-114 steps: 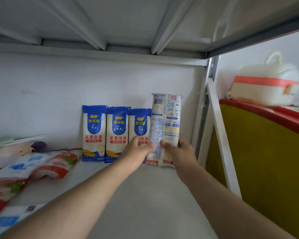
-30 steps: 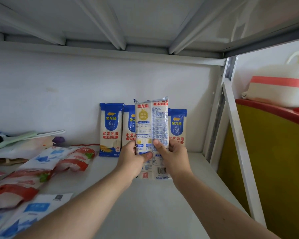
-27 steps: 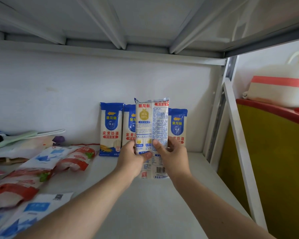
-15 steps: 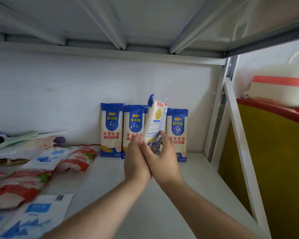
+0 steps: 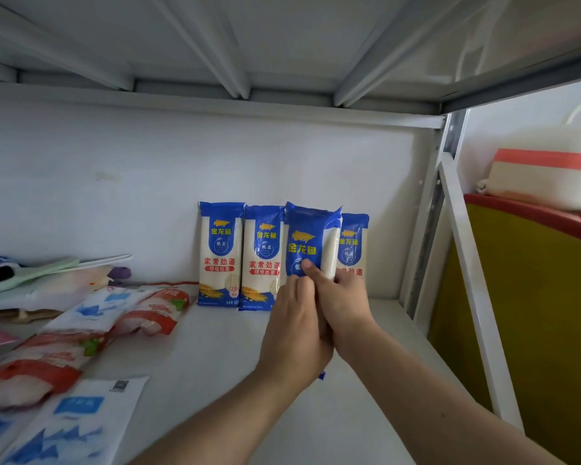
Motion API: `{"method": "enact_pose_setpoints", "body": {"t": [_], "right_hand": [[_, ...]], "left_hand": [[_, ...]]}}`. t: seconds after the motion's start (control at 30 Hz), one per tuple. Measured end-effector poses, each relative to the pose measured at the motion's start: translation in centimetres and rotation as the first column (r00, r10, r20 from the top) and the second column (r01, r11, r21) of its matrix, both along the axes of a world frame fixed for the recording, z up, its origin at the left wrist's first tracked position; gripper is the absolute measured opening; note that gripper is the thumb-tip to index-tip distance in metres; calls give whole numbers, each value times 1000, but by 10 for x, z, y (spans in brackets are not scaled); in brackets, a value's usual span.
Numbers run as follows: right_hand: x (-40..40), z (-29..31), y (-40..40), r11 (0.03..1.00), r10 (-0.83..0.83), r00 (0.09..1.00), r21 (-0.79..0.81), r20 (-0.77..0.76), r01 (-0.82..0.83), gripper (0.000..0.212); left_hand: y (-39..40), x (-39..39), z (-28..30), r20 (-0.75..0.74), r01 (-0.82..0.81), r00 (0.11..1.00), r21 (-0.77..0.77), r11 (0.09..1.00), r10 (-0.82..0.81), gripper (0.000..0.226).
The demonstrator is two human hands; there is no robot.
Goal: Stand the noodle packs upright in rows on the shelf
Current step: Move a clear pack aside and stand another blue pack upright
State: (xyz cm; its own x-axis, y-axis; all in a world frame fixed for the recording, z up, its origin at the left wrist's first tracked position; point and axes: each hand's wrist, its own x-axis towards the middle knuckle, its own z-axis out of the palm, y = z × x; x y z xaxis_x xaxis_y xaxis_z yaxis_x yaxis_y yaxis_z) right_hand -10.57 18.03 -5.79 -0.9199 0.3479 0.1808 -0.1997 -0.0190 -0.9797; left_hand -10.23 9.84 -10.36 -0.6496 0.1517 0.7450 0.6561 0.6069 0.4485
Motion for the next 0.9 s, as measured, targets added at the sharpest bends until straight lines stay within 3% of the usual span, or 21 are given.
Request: {"method": "enact_pose_setpoints", "body": {"t": [0.07, 0.13, 0.23, 0.37, 0.5, 0.7, 0.8, 0.9], "right_hand": [[-3, 1, 8, 999, -34, 998, 32, -45, 36, 19], [-5, 2, 17, 992, -70, 994, 95, -86, 78, 19], [-5, 1, 25, 984, -27, 996, 175, -85, 42, 18], [-1, -1, 30, 983, 86, 995, 164, -41, -78, 24], [4, -3, 33, 963, 202, 979, 187, -9, -196, 27], [4, -2, 31, 946, 318, 948, 55, 28, -319, 54], [7, 11, 31, 939, 341, 940, 57, -9, -340, 45], [12, 33, 31, 951, 304, 945, -8, -122, -308, 34]], "left_hand": [[-8, 2, 6, 52, 127, 990, 18, 992, -128, 32], [-14, 1, 16, 91, 183, 976, 131, 974, -196, 24], [-18, -10, 38, 154, 48, 981, 390, 920, -116, 21], [-29, -30, 80, 351, 21, 869, 678, 734, -349, 53], [-37, -33, 97, 431, 42, 792, 668, 743, -433, 46], [-33, -31, 98, 341, -2, 802, 823, 568, -491, 30], [-32, -28, 97, 302, -1, 833, 838, 545, -463, 48], [-30, -23, 96, 305, 16, 823, 831, 557, -479, 42]]}}
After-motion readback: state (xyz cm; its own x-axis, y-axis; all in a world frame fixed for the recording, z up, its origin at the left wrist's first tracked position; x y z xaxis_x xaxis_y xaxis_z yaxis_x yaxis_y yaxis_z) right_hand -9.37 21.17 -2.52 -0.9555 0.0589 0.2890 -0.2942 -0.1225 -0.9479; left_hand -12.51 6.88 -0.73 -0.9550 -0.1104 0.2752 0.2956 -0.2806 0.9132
